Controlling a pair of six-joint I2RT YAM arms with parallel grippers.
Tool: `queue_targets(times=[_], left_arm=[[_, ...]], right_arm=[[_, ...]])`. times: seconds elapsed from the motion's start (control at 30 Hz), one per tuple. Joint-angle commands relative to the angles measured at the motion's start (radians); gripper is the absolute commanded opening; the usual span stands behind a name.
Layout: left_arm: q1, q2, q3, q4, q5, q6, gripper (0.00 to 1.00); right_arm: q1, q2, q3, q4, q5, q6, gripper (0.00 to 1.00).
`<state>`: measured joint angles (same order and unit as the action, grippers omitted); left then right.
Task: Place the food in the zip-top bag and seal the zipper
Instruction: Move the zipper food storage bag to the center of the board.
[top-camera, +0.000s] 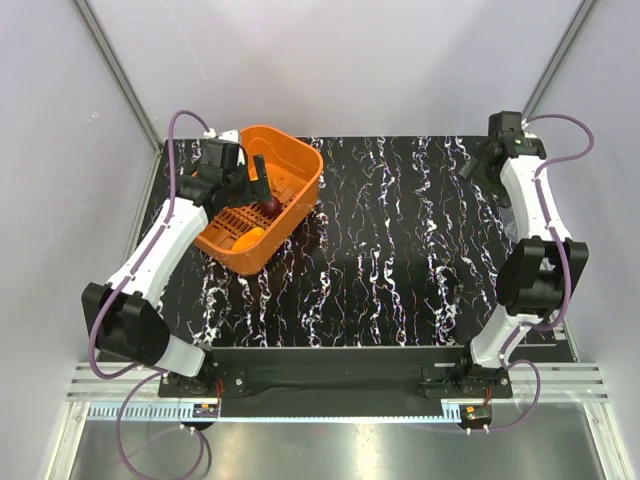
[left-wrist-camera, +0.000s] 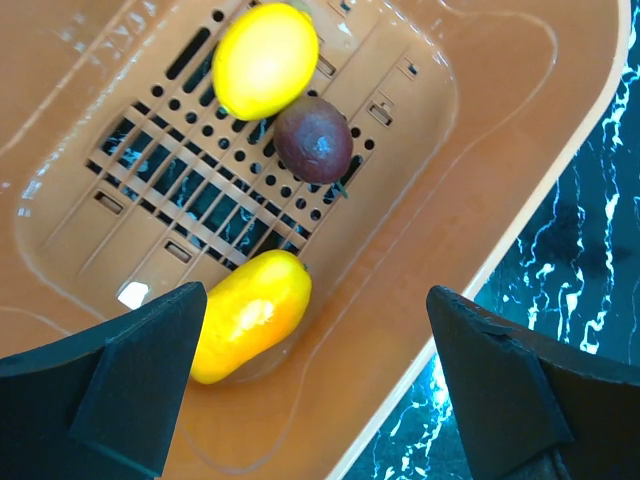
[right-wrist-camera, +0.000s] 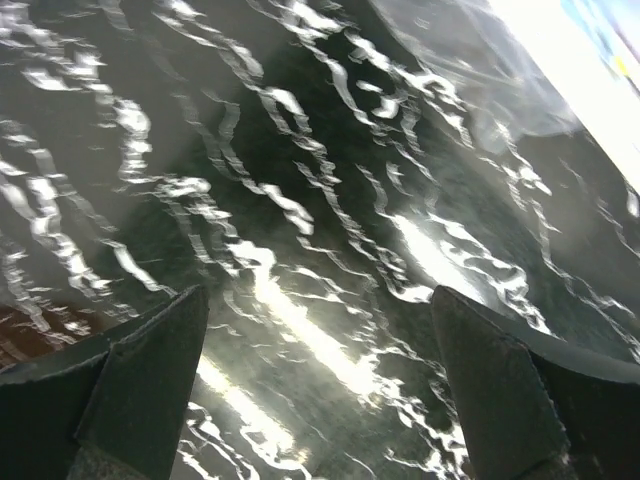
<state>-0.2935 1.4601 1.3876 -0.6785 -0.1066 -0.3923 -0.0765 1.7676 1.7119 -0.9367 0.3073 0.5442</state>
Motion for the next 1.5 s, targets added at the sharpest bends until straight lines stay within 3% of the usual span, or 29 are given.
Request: queue_targets(times=[0.0, 0.07, 0.2, 0.33, 0.67, 0.7, 0.73, 0.8, 0.87, 1.03, 1.17, 1.2, 1.3, 1.33, 1.37, 1.4, 1.47], left_arm=[[0.005, -0.003, 0.031, 0.05, 0.051, -0.01, 0.99], [0.007, 0.003, 0.039, 0.051, 0.073, -0.01, 0.99], [0.007, 0.042, 0.067, 0.057, 0.142, -0.014, 0.99], [0.014, 0.052, 0.074, 0.06, 0.165, -0.013, 0.99], [0.016, 0.046, 0.06, 0.068, 0.212, -0.042, 0.99], [0.017, 0.045, 0.06, 0.069, 0.212, -0.042, 0.99], [0.017, 0.046, 0.06, 0.069, 0.214, -0.045, 0.99], [0.017, 0.046, 0.057, 0.069, 0.222, -0.046, 0.99], [0.016, 0.045, 0.056, 0.073, 0.225, -0.049, 0.99], [0.017, 0.043, 0.044, 0.076, 0.231, -0.054, 0.99], [0.017, 0.045, 0.028, 0.094, 0.264, -0.063, 0.99], [0.016, 0.046, 0.027, 0.097, 0.268, -0.063, 0.99], [0.017, 0.045, 0.018, 0.099, 0.277, -0.062, 0.99], [0.017, 0.045, 0.014, 0.1, 0.277, -0.06, 0.99], [0.017, 0.037, 0.005, 0.1, 0.28, -0.062, 0.99], [0.017, 0.034, 0.001, 0.099, 0.277, -0.06, 0.99], [0.017, 0.017, -0.012, 0.096, 0.275, -0.056, 0.99]], right_arm=[[-0.054, 0.082, 0.085, -0.147, 0.036, 0.025, 1.0], [-0.069, 0.171, 0.115, -0.213, 0.114, 0.004, 1.0], [-0.089, 0.208, 0.025, -0.134, 0.277, -0.105, 1.0], [-0.146, 0.243, -0.018, -0.065, 0.242, -0.153, 1.0], [-0.201, 0.412, 0.064, -0.017, 0.277, -0.213, 0.99], [-0.203, 0.42, 0.068, -0.011, 0.277, -0.22, 0.92], [-0.203, 0.434, 0.072, -0.005, 0.286, -0.222, 0.57], [-0.203, 0.449, 0.098, -0.017, 0.291, -0.23, 0.17], [-0.2, 0.438, 0.103, -0.017, 0.26, -0.242, 0.0], [-0.134, 0.342, 0.083, 0.012, 0.111, -0.279, 0.0], [0.071, 0.257, 0.049, 0.024, -0.031, -0.332, 0.0], [0.193, 0.248, 0.052, 0.019, -0.055, -0.345, 0.0], [0.325, 0.231, 0.049, 0.016, -0.276, -0.418, 0.0], [0.38, 0.224, 0.046, 0.013, -0.407, -0.434, 0.33], [0.398, 0.214, 0.023, 0.021, -0.445, -0.452, 0.62], [0.412, 0.181, 0.003, 0.033, -0.491, -0.464, 0.99], [0.411, 0.135, -0.065, 0.104, -0.507, -0.466, 1.0]])
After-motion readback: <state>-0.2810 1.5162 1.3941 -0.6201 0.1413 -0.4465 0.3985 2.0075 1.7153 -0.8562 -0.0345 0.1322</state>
